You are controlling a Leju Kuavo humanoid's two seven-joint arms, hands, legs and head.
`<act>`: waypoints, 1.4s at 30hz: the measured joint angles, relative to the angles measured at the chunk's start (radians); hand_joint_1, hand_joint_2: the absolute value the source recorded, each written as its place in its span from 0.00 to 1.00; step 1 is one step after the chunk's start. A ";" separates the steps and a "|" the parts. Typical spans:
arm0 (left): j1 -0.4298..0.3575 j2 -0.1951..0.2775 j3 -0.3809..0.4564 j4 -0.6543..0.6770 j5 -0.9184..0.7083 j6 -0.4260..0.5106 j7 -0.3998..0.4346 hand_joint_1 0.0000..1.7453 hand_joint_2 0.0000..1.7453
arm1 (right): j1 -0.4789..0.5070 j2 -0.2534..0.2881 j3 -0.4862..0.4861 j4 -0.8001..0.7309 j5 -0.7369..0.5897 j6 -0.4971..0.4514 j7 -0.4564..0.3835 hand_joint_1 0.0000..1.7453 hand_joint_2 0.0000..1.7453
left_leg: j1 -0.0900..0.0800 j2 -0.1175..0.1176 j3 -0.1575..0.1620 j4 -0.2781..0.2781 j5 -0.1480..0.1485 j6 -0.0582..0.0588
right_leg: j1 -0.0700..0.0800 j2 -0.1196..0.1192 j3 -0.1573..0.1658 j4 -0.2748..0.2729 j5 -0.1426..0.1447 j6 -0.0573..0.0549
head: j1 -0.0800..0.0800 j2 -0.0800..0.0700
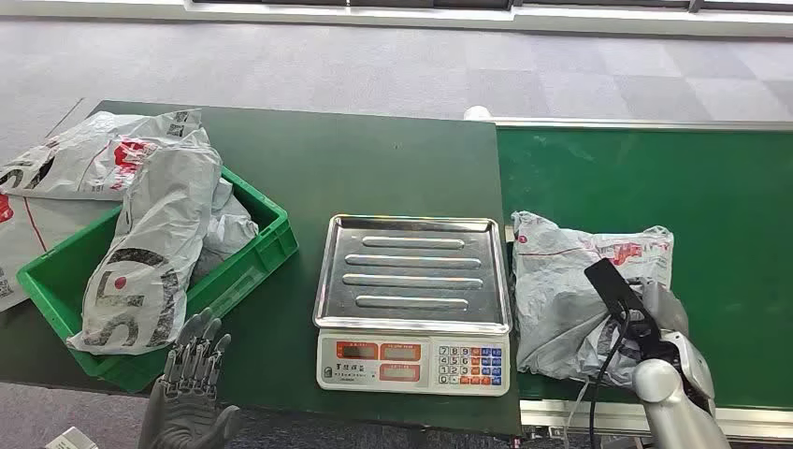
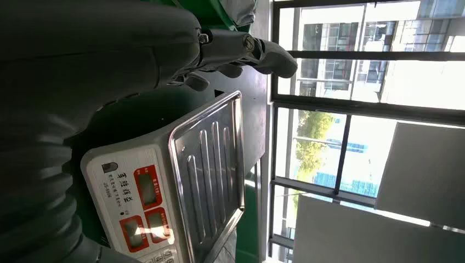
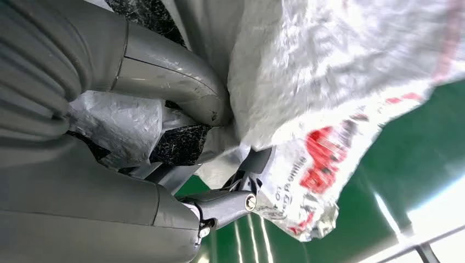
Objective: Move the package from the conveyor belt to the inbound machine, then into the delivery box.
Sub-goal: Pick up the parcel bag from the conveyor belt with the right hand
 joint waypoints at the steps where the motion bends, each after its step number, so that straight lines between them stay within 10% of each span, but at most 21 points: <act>1: 0.000 -0.005 0.003 0.000 -0.002 -0.004 0.000 0.00 1.00 | 0.008 0.007 -0.011 -0.019 -0.016 -0.034 -0.022 1.00 1.00 | 0.000 0.000 0.000 0.000 0.000 0.000 | 0.000 0.000 0.000 0.000 0.000 0.000 | 0.000 0.000; 10: -0.012 -0.043 0.010 0.017 -0.028 0.012 -0.033 0.00 1.00 | 0.170 0.127 -0.226 -0.432 -0.400 -0.497 -0.485 1.00 1.00 | 0.000 -0.002 -0.002 0.000 -0.001 0.000 | 0.000 -0.003 -0.002 0.000 -0.002 0.000 | 0.000 0.000; 19: -0.027 -0.040 -0.004 0.043 -0.028 0.070 -0.058 0.00 1.00 | 0.242 0.228 -0.274 -0.708 -0.495 -0.559 -0.751 1.00 1.00 | 0.000 0.001 -0.006 -0.001 -0.002 0.000 | 0.000 0.001 -0.001 0.000 -0.002 0.000 | 0.000 0.000; 28: -0.051 -0.014 -0.025 0.048 -0.028 0.104 -0.073 0.00 1.00 | 0.183 0.124 0.114 -0.688 -0.243 -0.489 -0.538 1.00 1.00 | 0.000 0.000 -0.001 -0.001 0.002 0.001 | 0.000 0.000 -0.001 0.000 0.001 0.000 | 0.000 0.000; 42: -0.052 0.002 -0.035 0.048 -0.029 0.106 -0.078 0.00 1.00 | 0.168 0.069 0.222 -0.658 -0.241 -0.475 -0.526 1.00 1.00 | 0.000 0.000 -0.005 -0.001 0.001 0.001 | 0.000 0.000 -0.002 0.000 0.000 0.000 | 0.000 0.000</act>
